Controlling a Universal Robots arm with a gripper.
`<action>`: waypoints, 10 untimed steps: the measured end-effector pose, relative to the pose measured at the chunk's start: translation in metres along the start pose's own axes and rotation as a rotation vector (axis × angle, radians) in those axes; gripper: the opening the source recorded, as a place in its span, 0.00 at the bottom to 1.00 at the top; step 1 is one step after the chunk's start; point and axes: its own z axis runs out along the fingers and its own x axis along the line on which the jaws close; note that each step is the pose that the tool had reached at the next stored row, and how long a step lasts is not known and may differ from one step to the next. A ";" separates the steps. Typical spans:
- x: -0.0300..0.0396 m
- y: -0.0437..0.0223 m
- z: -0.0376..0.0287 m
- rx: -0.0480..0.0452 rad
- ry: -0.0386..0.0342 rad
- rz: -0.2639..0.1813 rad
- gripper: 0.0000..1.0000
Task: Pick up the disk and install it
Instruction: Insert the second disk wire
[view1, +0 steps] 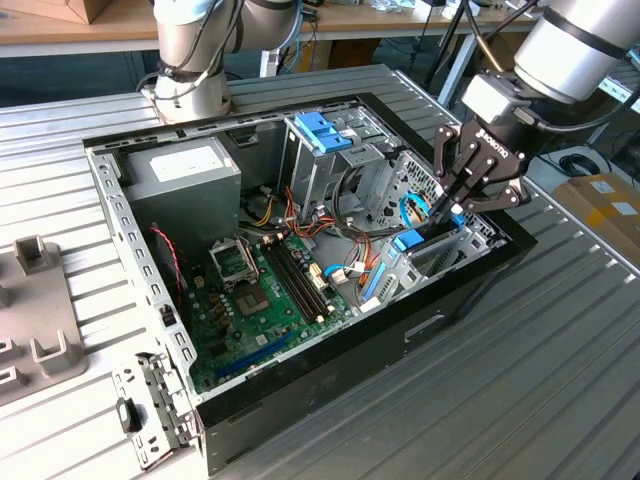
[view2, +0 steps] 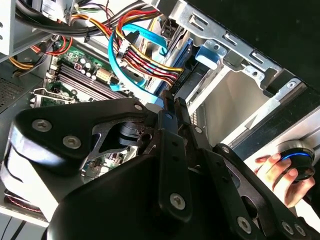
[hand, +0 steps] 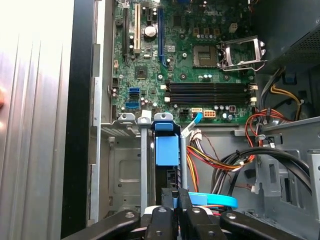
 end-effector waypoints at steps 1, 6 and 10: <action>0.0000 -0.0002 0.0009 0.0000 0.0000 0.000 0.16; -0.0012 -0.0006 0.0036 0.0000 0.0001 0.000 0.16; -0.0022 -0.0007 0.0040 0.0000 0.0001 -0.001 0.16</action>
